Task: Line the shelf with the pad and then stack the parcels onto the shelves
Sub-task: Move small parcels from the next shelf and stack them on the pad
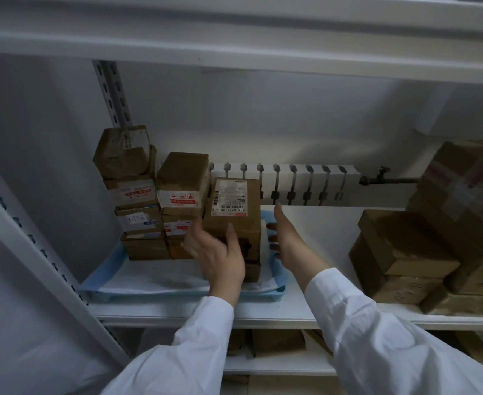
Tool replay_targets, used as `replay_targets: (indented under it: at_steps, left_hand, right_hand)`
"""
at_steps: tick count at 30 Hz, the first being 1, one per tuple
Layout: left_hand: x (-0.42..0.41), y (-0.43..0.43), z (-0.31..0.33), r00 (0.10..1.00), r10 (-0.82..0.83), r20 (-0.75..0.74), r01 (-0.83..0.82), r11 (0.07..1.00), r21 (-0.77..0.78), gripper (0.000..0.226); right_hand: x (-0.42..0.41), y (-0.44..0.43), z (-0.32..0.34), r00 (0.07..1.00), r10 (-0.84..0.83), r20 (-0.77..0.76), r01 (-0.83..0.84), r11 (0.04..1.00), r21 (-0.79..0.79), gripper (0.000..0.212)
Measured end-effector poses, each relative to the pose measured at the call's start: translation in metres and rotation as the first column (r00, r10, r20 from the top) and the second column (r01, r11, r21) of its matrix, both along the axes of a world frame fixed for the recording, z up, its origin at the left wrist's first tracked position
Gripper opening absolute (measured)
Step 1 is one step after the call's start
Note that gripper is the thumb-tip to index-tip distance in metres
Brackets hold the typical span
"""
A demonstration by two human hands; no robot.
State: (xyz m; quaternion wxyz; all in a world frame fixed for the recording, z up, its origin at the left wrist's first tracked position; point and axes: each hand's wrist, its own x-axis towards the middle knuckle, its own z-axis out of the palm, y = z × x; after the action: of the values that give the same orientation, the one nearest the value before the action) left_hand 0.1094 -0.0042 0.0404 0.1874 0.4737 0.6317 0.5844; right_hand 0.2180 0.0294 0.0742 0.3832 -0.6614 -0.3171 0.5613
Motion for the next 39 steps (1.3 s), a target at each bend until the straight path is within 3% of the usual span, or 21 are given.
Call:
replay_targets:
  at_steps: [4, 8, 13, 19, 24, 27, 31, 39]
  left_hand:
    - [0.019, -0.003, 0.02, 0.956, -0.061, -0.287, 0.133, 0.961, 0.241, 0.051]
    - [0.04, -0.008, 0.029, 0.9, -0.261, -0.349, 0.339, 0.923, 0.184, 0.035]
    - [0.075, -0.01, 0.025, 0.841, -0.529, -0.112, 0.527, 0.848, -0.051, 0.017]
    - [0.135, -0.006, 0.016, 0.745, -0.601, 0.29, 0.666, 0.698, -0.264, 0.019]
    - [0.182, -0.009, 0.006, 0.649, -0.708, 0.277, 0.747, 0.525, -0.408, 0.028]
    - [0.205, -0.011, 0.004, 0.641, -0.701, 0.314, 0.751, 0.486, -0.448, 0.037]
    - [0.232, -0.007, -0.004, 0.682, -0.621, 0.385, 0.722, 0.489, -0.489, 0.045]
    - [0.272, 0.0, -0.017, 0.651, -0.478, 0.589, 0.758, 0.441, -0.48, 0.055]
  right_hand:
    - [0.013, 0.0, 0.011, 0.992, -0.08, 0.094, 0.065, 0.987, 0.148, 0.057]
    - [0.029, -0.006, 0.016, 0.982, -0.144, 0.124, 0.109, 0.961, 0.253, 0.047]
    - [0.06, -0.023, 0.017, 0.969, -0.218, 0.114, 0.16, 0.91, 0.382, 0.029]
    - [0.112, -0.047, 0.016, 0.921, -0.291, 0.26, 0.149, 0.878, 0.454, 0.026]
    - [0.164, -0.057, 0.005, 0.813, -0.419, 0.403, 0.216, 0.861, 0.46, 0.025]
    - [0.191, -0.06, 0.002, 0.758, -0.462, 0.46, 0.258, 0.86, 0.44, 0.018]
    - [0.227, -0.067, 0.006, 0.658, -0.416, 0.628, 0.235, 0.905, 0.354, 0.03]
    - [0.264, -0.071, 0.0, 0.749, -0.287, 0.597, 0.211, 0.958, 0.197, 0.055]
